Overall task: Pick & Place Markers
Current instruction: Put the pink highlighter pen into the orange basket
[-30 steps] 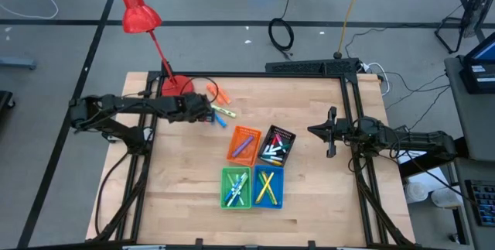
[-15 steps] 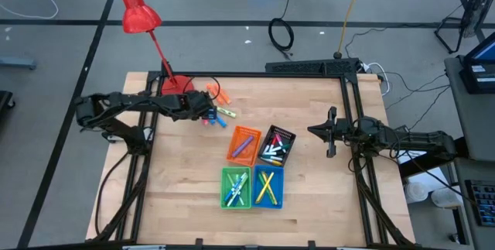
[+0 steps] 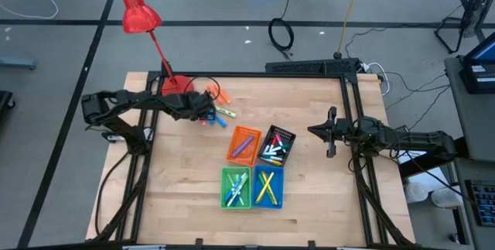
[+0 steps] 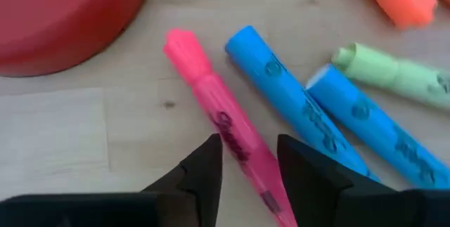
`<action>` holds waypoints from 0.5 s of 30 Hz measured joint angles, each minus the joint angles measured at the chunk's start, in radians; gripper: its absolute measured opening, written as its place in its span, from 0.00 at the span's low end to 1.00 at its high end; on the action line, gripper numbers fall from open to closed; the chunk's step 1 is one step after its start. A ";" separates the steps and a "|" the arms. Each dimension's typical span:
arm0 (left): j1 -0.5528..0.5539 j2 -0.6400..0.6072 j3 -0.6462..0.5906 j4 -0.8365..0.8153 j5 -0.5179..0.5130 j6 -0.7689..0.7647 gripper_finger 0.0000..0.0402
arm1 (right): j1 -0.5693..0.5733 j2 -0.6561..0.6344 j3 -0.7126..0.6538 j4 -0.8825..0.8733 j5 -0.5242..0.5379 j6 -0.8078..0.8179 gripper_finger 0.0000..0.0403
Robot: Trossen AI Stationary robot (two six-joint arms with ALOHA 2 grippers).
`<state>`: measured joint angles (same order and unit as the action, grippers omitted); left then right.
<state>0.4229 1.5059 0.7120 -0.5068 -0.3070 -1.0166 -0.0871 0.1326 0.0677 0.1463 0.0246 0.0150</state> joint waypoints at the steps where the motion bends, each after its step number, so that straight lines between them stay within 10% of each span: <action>1: -0.002 0.000 0.000 -0.005 0.014 0.014 0.34 | 0.000 0.000 0.000 0.000 0.000 0.000 0.02; 15: -0.081 0.000 -0.011 -0.146 0.018 0.078 0.23 | 0.000 0.000 0.000 0.000 0.000 0.000 0.02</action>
<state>0.3423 1.5059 0.7008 -0.6523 -0.2892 -0.9386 -0.0869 0.1326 0.0673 0.1463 0.0246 0.0147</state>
